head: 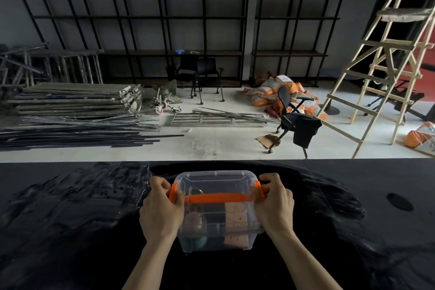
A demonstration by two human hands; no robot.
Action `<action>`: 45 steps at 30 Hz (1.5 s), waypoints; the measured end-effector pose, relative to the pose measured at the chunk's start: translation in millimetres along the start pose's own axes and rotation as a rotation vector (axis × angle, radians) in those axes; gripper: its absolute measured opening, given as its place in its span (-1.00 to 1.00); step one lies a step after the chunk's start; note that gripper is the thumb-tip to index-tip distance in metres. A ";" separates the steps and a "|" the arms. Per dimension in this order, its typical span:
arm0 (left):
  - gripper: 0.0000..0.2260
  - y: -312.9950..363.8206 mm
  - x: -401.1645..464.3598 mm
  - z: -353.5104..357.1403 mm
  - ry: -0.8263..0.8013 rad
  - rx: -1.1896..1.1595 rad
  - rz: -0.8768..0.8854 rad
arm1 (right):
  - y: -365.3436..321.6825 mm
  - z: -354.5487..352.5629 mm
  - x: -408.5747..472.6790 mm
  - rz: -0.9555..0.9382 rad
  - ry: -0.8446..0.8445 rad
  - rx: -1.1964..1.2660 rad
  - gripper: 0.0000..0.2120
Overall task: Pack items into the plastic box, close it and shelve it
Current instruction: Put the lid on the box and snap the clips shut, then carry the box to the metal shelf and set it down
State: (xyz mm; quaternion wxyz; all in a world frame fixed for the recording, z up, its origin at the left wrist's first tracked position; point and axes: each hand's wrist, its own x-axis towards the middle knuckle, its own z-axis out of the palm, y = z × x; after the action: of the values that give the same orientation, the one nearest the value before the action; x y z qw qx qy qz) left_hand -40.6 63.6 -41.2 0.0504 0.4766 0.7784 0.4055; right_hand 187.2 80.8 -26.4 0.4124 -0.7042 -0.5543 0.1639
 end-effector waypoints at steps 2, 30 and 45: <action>-0.72 0.6 -0.1 -1.0 0.004 -0.003 -0.002 | 0.6 1.7 0.5 -0.006 0.000 -0.022 -0.72; -0.70 72.4 -36.9 11.1 -0.505 -0.791 -0.395 | 64.1 -47.6 7.8 0.464 -0.312 0.883 -0.45; -0.58 192.7 -153.0 64.8 -1.087 -0.842 -0.035 | 133.1 -236.3 -87.0 0.488 0.352 0.728 -0.60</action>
State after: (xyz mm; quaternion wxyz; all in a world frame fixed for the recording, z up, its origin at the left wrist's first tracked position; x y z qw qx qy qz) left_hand 207.4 23.4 -0.6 0.6212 0.5396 0.4263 0.3757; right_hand 406.8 -99.2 -4.3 0.6698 -0.6404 -0.2007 0.3178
